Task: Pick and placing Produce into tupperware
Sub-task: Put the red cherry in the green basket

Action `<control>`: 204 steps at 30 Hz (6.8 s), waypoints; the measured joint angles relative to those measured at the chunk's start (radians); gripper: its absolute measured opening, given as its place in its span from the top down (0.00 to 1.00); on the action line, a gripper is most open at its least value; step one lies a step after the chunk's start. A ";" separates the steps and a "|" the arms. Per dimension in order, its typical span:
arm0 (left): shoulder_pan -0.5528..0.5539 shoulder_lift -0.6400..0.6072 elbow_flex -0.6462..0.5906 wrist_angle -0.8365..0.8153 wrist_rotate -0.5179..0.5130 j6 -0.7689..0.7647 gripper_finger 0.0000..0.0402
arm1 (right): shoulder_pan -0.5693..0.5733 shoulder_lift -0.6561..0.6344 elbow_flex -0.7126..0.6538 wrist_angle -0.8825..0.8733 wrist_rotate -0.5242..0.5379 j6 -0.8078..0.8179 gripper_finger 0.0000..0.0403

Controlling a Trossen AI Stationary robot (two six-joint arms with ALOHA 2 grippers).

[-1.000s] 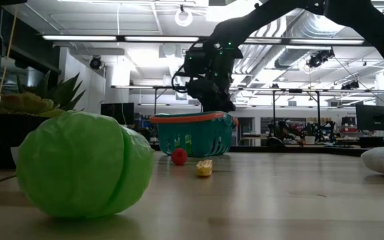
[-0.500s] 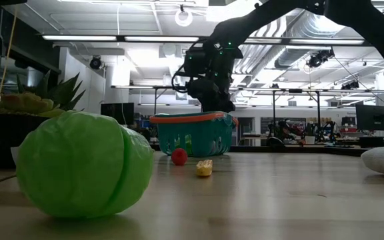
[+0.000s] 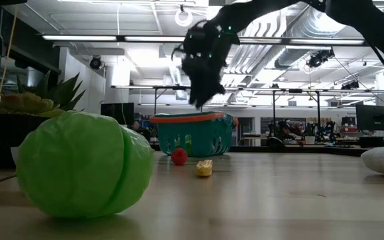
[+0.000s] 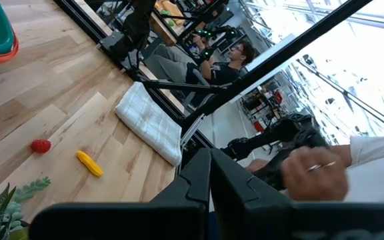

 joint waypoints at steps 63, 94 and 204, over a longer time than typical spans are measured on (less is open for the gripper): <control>0.000 0.000 0.000 0.000 0.000 0.000 1.00 | 0.391 -1.042 -1.221 1.111 -0.747 0.402 1.00; 0.000 0.001 0.000 0.007 -0.114 0.079 1.00 | 0.398 -1.402 -1.219 1.364 -0.043 0.568 1.00; -0.146 1.216 0.459 -0.206 0.051 -0.948 0.90 | 0.496 -1.654 -1.219 0.421 0.294 0.710 1.00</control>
